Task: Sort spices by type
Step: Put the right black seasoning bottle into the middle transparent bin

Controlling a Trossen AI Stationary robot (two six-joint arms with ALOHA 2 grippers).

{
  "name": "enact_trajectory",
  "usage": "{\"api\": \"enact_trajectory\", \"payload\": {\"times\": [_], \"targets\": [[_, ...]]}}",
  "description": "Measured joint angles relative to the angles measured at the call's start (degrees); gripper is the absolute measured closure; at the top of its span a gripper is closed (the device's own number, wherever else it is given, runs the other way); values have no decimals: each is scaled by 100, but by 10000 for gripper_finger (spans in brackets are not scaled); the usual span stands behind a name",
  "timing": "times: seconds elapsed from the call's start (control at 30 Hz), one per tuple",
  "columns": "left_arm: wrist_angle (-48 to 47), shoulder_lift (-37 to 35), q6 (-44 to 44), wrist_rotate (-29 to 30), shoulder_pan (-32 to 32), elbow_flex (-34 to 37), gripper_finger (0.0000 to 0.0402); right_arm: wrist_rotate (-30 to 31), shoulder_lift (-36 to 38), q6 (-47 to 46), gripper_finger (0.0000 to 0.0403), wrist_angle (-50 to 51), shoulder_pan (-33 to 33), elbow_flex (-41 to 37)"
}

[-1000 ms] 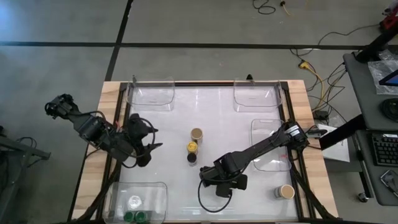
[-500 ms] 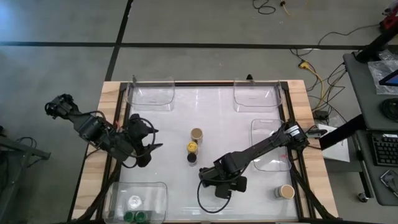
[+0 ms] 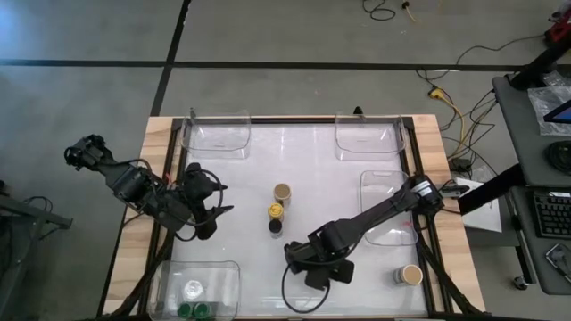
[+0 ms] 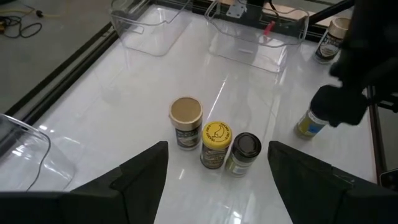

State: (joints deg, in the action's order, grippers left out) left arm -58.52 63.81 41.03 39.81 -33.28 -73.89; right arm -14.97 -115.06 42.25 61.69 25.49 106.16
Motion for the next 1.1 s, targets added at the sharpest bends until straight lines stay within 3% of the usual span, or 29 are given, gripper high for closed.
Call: {"api": "enact_trajectory", "payload": {"times": [0.17, 0.37, 0.53, 0.8, 1.1], "targets": [[-2, 0, -163, 11, 0, 0, 141, 343, 92, -1643, 81, 118, 136, 416], [-4, -1, -386, 20, 0, 0, 141, 1468, 411, -5045, 72, 630, 239, 625], [-4, -4, -696, 37, 0, 0, 141, 1642, 406, -7307, 66, 1085, 530, 507], [-2, -4, -1301, 378, 0, 0, 141, 2189, 404, -8996, 50, 920, 764, 357], [-2, -4, -1693, 378, 2, 0, 141, 2593, 404, -9622, 48, 790, 717, 275]]}}
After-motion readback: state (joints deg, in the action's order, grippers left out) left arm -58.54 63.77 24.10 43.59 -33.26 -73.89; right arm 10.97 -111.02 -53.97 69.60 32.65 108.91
